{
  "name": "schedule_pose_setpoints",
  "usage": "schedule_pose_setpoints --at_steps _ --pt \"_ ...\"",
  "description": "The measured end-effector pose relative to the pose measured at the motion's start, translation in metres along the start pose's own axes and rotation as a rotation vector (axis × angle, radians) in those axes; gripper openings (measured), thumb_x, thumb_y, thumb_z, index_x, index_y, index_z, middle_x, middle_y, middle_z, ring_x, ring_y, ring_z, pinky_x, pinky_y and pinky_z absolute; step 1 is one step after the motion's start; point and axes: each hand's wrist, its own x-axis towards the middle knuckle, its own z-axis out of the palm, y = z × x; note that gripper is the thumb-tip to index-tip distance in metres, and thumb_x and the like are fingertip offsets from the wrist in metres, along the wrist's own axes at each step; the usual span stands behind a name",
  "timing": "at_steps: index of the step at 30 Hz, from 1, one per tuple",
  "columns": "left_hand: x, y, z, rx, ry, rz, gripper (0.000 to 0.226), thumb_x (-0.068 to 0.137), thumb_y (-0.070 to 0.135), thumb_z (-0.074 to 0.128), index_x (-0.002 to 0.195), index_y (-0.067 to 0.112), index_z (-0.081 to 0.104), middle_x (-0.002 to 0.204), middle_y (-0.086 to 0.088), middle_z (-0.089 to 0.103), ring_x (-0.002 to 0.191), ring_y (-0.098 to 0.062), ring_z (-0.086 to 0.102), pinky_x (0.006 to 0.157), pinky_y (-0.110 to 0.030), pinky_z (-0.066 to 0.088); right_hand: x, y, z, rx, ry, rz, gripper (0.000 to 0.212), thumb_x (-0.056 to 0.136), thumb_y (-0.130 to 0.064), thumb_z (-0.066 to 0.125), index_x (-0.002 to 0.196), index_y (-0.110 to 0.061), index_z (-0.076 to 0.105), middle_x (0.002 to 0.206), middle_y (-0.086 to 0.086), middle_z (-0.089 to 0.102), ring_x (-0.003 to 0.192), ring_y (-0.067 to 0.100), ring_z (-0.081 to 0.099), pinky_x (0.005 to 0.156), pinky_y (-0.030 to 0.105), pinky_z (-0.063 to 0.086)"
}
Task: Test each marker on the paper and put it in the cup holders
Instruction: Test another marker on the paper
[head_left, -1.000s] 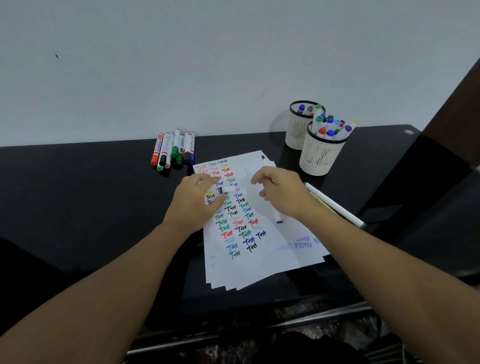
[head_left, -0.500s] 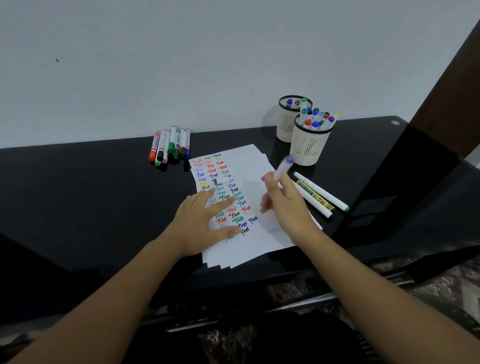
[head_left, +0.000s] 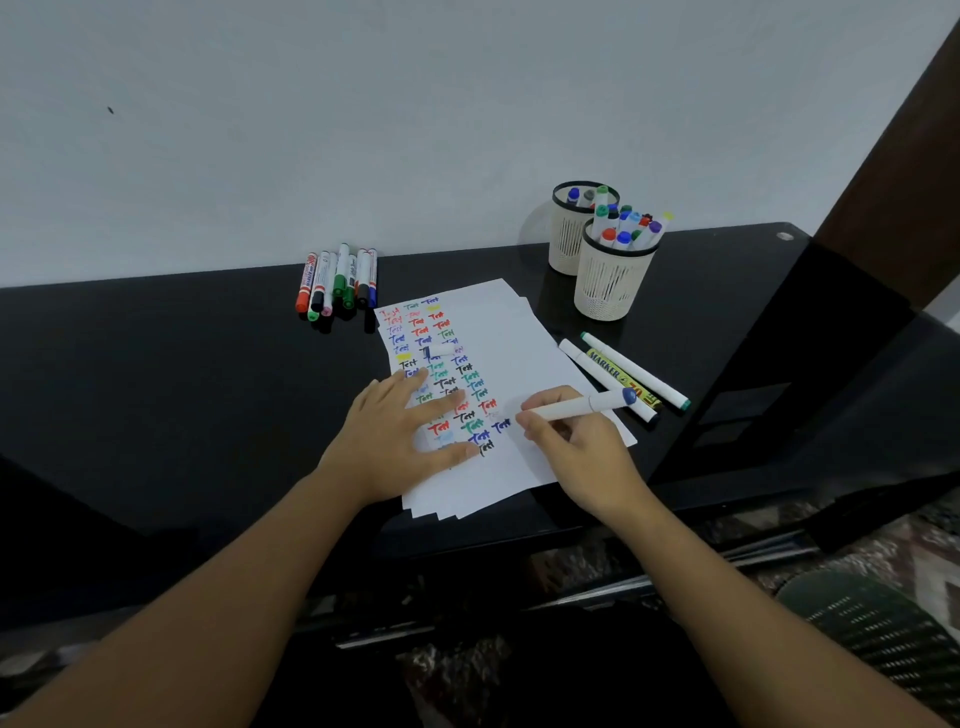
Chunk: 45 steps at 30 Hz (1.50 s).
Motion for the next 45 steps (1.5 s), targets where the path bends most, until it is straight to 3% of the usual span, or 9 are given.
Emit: schedule_pose_setpoints --at_steps 6,13,20,25,31,41,45 --pt "0.0 0.001 -0.001 0.004 -0.011 -0.002 0.088 0.071 0.1 0.019 0.15 0.061 0.021 0.168 0.006 0.009 0.155 -0.017 0.001 0.126 -0.046 0.002 -0.005 0.001 0.0 0.009 -0.024 -0.023 0.006 0.099 -0.031 0.069 0.103 -0.029 0.064 0.09 -0.015 0.067 0.08 0.002 0.06 0.07 0.014 0.047" --pt "-0.001 -0.001 0.0 -0.01 0.032 0.006 0.087 0.073 0.098 0.012 0.149 0.059 0.028 0.167 0.006 0.016 0.153 -0.017 0.007 0.125 -0.046 0.006 -0.006 -0.001 -0.004 -0.052 -0.036 -0.033 0.003 0.1 -0.034 0.067 0.099 -0.031 0.067 0.095 -0.019 0.069 0.087 0.002 0.062 0.074 0.013 0.047" --pt "0.002 -0.003 0.001 -0.002 0.038 0.008 0.079 0.078 0.094 0.019 0.148 0.06 0.029 0.167 0.006 0.017 0.153 -0.018 0.01 0.125 -0.048 0.009 -0.011 0.006 -0.002 -0.079 -0.028 -0.034 0.003 0.104 -0.036 0.058 0.101 -0.035 0.058 0.096 -0.014 0.07 0.097 0.004 0.065 0.087 0.03 0.052" --pt "0.001 -0.003 0.003 -0.005 0.045 0.007 0.081 0.076 0.095 0.017 0.148 0.06 0.028 0.167 0.006 0.017 0.153 -0.017 0.009 0.125 -0.048 0.009 -0.01 0.006 -0.002 -0.176 -0.063 -0.069 0.006 0.105 -0.036 0.057 0.099 -0.037 0.057 0.1 -0.017 0.067 0.097 0.003 0.063 0.08 0.023 0.048" --pt "0.001 -0.001 0.002 -0.004 0.037 0.009 0.084 0.075 0.096 0.014 0.149 0.059 0.027 0.167 0.006 0.016 0.154 -0.018 0.007 0.125 -0.047 0.006 -0.01 0.006 -0.001 -0.207 -0.07 -0.08 0.004 0.105 -0.038 0.056 0.103 -0.036 0.059 0.099 -0.016 0.068 0.096 0.005 0.063 0.084 0.032 0.053" --pt "0.0 0.0 0.0 -0.013 0.033 0.005 0.09 0.071 0.099 0.008 0.149 0.059 0.028 0.167 0.005 0.016 0.154 -0.018 0.007 0.126 -0.046 0.005 -0.01 0.004 -0.001 -0.216 -0.051 -0.057 0.006 0.105 -0.037 0.055 0.106 -0.032 0.06 0.108 -0.017 0.067 0.102 0.004 0.063 0.09 0.035 0.054" --pt "0.0 0.001 0.001 -0.014 0.036 0.003 0.087 0.072 0.098 0.011 0.149 0.059 0.029 0.167 0.006 0.016 0.154 -0.017 0.007 0.126 -0.046 0.005 -0.014 0.002 -0.003 -0.224 -0.065 -0.071 0.006 0.106 -0.037 0.054 0.103 -0.033 0.058 0.098 -0.013 0.067 0.088 0.009 0.063 0.083 0.039 0.055"
